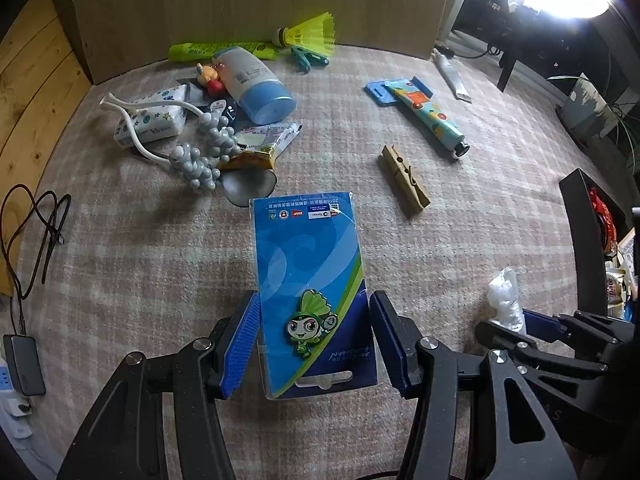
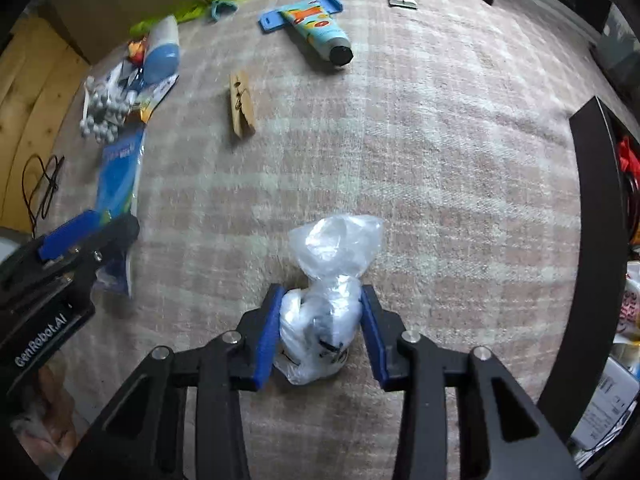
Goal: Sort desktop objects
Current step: 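Lift the blue card package with the left gripper while the right gripper grasps the plastic-wrapped item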
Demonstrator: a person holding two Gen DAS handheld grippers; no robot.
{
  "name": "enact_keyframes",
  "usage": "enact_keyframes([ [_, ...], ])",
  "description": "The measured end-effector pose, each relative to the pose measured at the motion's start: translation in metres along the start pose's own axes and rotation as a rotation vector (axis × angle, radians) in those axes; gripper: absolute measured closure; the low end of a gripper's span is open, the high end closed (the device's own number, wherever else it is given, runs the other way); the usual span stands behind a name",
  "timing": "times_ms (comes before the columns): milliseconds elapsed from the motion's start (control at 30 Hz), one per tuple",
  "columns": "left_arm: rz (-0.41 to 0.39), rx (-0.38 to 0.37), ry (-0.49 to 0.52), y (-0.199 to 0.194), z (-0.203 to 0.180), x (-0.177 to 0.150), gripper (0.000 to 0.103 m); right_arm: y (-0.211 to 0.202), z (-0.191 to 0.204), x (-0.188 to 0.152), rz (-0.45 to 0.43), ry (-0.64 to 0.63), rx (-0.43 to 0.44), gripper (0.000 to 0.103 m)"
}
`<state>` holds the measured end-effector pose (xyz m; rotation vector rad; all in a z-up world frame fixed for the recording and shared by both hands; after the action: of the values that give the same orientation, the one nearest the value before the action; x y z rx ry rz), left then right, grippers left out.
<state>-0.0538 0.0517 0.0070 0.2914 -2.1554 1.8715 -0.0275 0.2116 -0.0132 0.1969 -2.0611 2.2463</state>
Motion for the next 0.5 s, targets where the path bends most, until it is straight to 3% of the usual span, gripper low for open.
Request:
enact_keyframes([
  [200, -0.025, -0.015, 0.044, -0.017, -0.02, -0.001, 0.05, -0.032, -0.018, -0.01, -0.075, 0.027, 0.004, 0.069],
  [500, -0.101, -0.081, 0.183, -0.057, -0.103, -0.003, 0.049, -0.101, -0.08, -0.031, -0.243, 0.091, -0.072, 0.068],
])
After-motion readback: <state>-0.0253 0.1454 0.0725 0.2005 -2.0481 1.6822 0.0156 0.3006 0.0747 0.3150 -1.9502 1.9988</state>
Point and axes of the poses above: each gripper's, at about its wrist camera, not at the fingertips, and y roughly the way its jaws point, z to its left, x to its top, the point moved 5 cm from there along y, roughly the way its jaws point, and after that the axes turned 3 degrees about -x, right-handed, at the moved point
